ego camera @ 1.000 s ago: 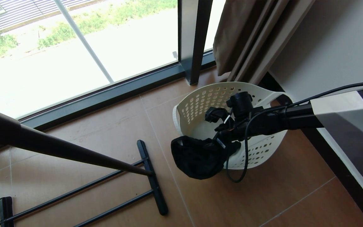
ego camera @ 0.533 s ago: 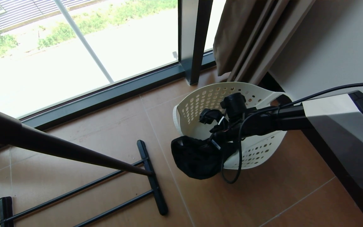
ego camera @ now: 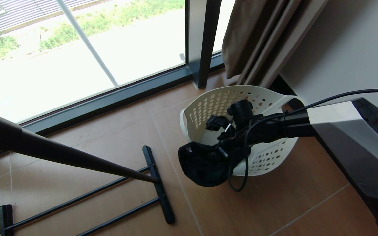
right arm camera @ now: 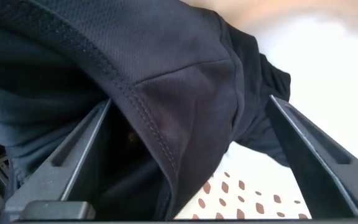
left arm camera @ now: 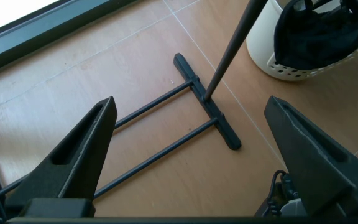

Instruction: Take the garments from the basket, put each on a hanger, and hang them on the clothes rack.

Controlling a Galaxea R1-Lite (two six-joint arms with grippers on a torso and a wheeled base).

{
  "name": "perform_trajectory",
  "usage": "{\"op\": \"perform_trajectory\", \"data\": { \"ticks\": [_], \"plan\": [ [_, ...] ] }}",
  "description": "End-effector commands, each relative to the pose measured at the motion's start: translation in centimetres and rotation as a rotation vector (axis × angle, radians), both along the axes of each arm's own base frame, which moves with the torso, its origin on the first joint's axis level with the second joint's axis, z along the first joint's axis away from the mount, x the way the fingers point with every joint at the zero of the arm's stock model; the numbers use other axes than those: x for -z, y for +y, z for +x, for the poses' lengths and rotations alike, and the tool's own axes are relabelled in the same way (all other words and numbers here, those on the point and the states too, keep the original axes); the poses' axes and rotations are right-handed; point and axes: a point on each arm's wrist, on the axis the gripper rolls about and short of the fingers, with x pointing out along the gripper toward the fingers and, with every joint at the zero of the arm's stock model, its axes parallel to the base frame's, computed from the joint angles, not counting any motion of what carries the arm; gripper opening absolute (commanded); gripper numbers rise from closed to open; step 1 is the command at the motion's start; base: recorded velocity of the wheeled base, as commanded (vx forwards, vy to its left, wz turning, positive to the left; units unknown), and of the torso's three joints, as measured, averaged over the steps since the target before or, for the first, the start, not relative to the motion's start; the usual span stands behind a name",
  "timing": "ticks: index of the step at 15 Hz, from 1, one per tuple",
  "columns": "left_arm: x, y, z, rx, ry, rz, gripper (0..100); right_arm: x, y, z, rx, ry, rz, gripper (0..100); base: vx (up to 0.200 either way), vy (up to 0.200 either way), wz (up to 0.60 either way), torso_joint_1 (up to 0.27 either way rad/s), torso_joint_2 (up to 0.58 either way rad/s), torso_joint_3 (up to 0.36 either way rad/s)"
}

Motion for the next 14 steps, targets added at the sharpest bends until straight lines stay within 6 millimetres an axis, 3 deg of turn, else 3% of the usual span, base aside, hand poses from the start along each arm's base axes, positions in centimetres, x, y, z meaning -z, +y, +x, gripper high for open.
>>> {"op": "perform_trajectory", "data": {
  "ticks": [1,2,3,6,9,11,14],
  "plan": [
    [0.0,0.0,0.0,0.000,-0.001,0.000,100,0.6,0.1,0.2,0.002,0.010,-0.002,100,0.000,0.000,0.00,0.000,0.00,0.000],
    [0.0,0.0,0.0,0.000,-0.001,0.000,100,0.6,0.2,0.1,0.001,0.011,-0.001,100,0.000,0.000,0.00,0.000,0.00,0.000],
    [0.0,0.0,0.0,0.000,-0.001,0.000,100,0.5,0.1,0.2,0.003,0.010,-0.001,0,0.000,0.000,0.00,0.000,0.00,0.000],
    [0.0,0.0,0.0,0.000,-0.001,0.000,100,0.3,0.0,0.0,0.002,0.013,0.001,0,0.000,0.000,0.00,0.000,0.00,0.000],
    [0.0,0.0,0.0,0.000,-0.001,0.000,100,-1.1,-0.2,-0.8,0.001,-0.002,0.012,0,0.000,0.000,0.00,0.000,0.00,0.000],
    [0.0,0.0,0.0,0.000,-0.001,0.000,100,-3.0,-0.4,-2.1,0.001,-0.019,0.029,0,0.000,0.000,0.00,0.000,0.00,0.000],
    [0.0,0.0,0.0,0.000,-0.001,0.000,100,-7.0,-0.6,-6.1,-0.029,-0.065,0.048,0,0.000,0.000,0.00,0.000,0.00,0.000]
  ]
}}
